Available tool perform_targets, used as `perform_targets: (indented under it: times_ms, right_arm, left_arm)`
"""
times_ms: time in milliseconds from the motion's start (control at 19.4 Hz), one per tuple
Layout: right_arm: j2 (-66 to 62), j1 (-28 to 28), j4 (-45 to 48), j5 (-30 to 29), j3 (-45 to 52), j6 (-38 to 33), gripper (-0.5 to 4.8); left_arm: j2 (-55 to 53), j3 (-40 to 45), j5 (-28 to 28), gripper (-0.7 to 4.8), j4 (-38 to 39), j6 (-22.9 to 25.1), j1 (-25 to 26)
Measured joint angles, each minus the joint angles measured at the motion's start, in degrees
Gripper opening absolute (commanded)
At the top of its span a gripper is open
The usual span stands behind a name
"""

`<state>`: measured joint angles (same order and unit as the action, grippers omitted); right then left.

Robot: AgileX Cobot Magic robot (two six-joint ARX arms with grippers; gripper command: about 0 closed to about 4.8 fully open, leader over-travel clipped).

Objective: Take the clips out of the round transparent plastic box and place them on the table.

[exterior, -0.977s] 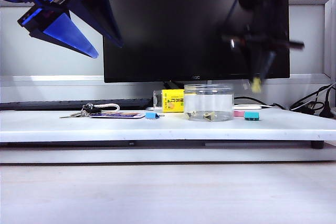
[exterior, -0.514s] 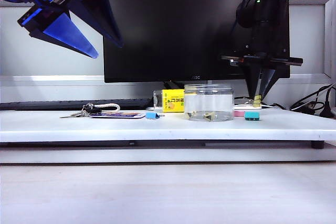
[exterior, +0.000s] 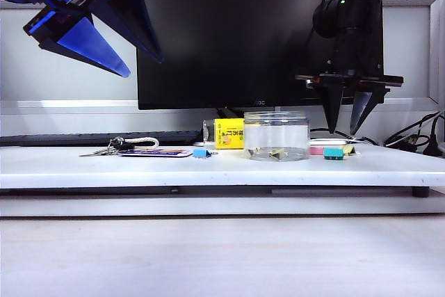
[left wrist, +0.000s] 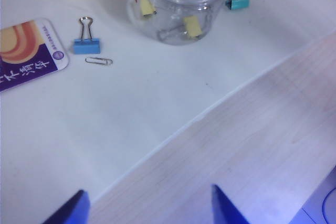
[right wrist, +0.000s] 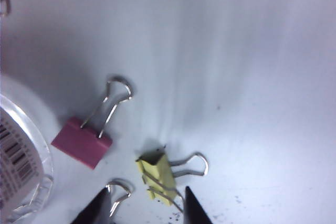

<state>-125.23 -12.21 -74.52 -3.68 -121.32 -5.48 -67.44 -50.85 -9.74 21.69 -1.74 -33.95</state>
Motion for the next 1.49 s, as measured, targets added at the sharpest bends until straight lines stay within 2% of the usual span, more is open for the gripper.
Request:
perform_targets:
  times_ms: [206, 412, 514, 720, 772, 977, 1132, 1492]
  right_arm:
    - [-0.11, 0.0, -1.29, -0.61, -2.8, 0.0, 1.82]
    - [0.09, -0.61, -3.26, -11.43, -11.02, -0.31, 1.81]
    - [0.0, -3.98, -3.61, -14.12, -11.39, -0.46, 1.81]
    - [-0.59, -8.28, -0.79, -13.99, -11.32, -1.01, 1.81]
    - [-0.83, -8.79, -0.02, -12.28, -11.32, -1.88, 1.81]
    - [-3.02, -8.72, -1.95, -12.13, -11.26, -3.52, 1.81]
    - [-4.48, -8.76, -1.81, -15.72, -11.17, -5.07, 1.81]
    - [-4.44, -8.79, -1.68, -15.85, -8.74, -5.66, 1.81]
  left_arm:
    - [0.0, 0.0, 0.0, 3.1, 0.0, 0.0, 0.0]
    - [0.0, 0.0, 0.0, 3.1, -0.15, 0.0, 0.0]
    - [0.0, 0.0, -0.02, 3.1, -1.53, -0.31, 0.0]
    - [0.0, 0.0, 0.0, 3.1, -1.31, -0.44, 0.0]
    - [0.0, 0.0, -0.02, 3.1, -0.9, -0.46, 0.0]
    - [0.0, 0.0, -0.07, 3.1, 1.4, -0.46, 0.0]
    - [-0.02, 0.0, -0.28, 3.1, 1.55, -0.98, 0.0]
    - [-0.02, 0.0, -0.46, 3.1, 2.16, -1.57, 0.0]
